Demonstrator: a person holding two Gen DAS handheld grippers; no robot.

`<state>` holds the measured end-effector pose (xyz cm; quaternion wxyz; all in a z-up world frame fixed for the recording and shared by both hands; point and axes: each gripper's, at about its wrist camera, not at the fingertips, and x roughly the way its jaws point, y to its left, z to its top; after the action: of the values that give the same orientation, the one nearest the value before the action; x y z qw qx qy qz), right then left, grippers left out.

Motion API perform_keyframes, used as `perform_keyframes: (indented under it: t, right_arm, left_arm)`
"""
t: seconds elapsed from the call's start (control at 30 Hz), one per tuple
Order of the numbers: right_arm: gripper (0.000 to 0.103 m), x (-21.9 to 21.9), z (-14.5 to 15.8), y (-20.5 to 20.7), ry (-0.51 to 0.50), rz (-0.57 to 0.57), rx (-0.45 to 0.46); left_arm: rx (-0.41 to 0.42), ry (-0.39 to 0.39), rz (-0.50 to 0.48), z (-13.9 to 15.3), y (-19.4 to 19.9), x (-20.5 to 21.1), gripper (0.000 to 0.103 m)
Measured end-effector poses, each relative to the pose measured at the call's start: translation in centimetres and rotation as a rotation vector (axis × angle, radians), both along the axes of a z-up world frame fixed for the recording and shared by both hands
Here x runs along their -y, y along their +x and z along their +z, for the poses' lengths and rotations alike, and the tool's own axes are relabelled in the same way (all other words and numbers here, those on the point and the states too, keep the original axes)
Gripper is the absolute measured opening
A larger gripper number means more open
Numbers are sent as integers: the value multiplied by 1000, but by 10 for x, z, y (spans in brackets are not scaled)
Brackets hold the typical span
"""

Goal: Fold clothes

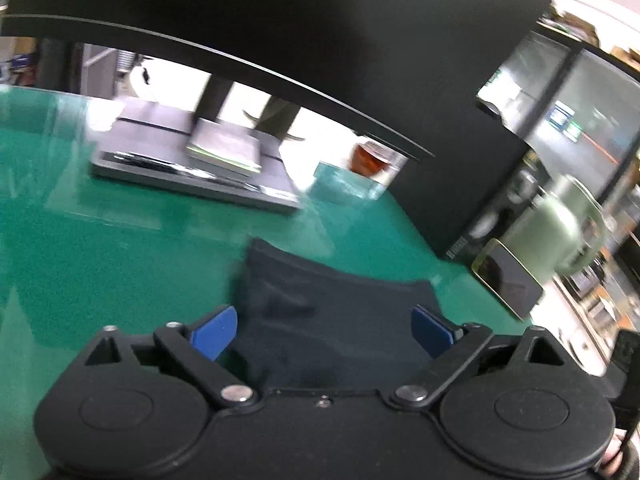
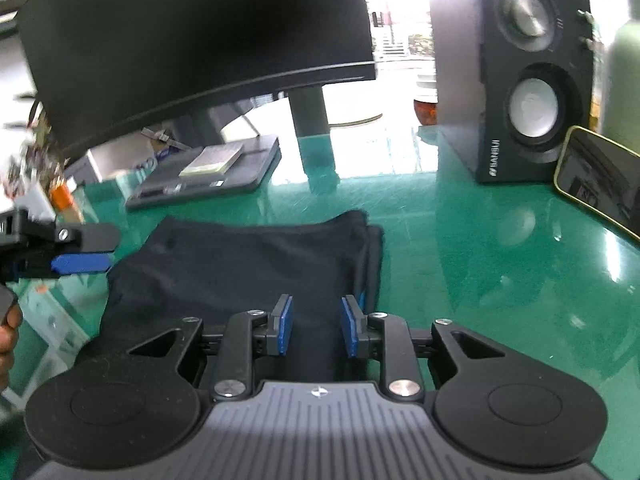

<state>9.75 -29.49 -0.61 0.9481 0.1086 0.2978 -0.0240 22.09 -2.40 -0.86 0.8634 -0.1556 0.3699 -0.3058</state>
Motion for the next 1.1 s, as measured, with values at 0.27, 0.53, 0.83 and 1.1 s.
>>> perform_keyframes:
  t: [0.27, 0.53, 0.83, 1.1]
  right_arm:
    - [35, 30, -3, 28, 5, -64, -22]
    - [20, 28, -15, 57, -73, -44, -25]
    - [17, 15, -16, 84, -108, 53, -12]
    - [17, -18, -19, 108, -92, 229, 10]
  left_arm:
    - [-81, -23, 55, -17, 33, -10, 94]
    - [-2, 56, 11, -16, 35, 17, 79]
    - [50, 196, 79, -14, 19, 21, 16]
    - [-36, 156, 226, -14, -22, -35, 15]
